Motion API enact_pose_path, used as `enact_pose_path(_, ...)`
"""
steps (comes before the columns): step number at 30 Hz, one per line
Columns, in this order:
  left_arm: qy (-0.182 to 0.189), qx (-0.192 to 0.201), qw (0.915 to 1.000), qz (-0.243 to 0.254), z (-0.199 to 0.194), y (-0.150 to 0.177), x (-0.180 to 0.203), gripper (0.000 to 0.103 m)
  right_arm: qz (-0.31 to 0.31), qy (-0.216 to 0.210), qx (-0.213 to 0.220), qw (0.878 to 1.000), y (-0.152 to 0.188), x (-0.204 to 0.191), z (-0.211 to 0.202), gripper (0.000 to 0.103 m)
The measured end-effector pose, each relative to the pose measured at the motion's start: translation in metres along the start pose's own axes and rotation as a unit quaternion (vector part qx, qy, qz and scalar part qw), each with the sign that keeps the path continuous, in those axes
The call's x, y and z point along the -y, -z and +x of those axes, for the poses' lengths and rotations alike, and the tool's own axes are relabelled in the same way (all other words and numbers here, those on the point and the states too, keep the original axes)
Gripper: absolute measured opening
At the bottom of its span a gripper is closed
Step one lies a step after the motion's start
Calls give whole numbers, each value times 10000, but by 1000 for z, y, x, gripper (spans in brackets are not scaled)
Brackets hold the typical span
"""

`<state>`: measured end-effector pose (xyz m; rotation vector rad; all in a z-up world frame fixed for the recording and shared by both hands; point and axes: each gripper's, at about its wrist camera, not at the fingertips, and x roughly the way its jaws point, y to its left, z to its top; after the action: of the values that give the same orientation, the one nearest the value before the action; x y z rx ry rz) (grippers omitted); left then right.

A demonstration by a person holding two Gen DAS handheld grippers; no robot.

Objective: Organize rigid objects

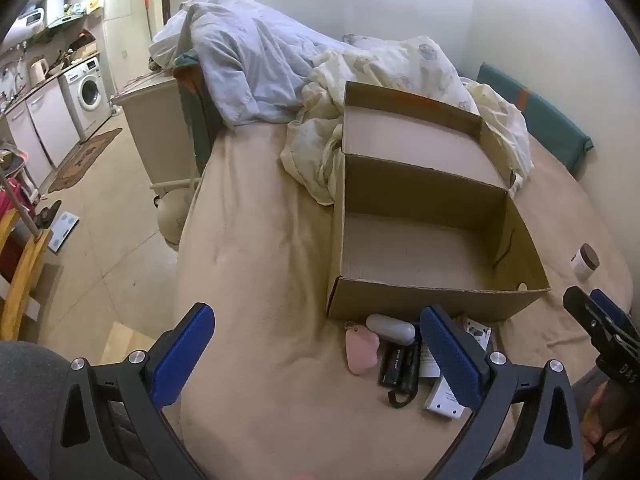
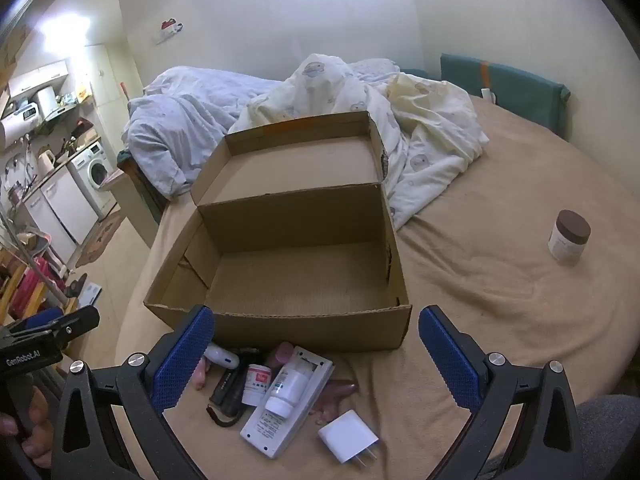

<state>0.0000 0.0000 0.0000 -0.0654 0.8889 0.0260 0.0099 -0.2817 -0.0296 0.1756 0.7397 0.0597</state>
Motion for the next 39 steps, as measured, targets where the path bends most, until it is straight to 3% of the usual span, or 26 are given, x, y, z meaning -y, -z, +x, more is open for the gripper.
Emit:
enact_pose_path(9, 115, -84, 9999, -34, 3, -1, -7, 103, -40, 46, -43, 10000, 0, -3, 1, 103)
enact_pose_path(39, -44, -39, 9999, 96, 5, 4, 4, 103, -70, 72, -44, 9999, 0, -2, 2, 103)
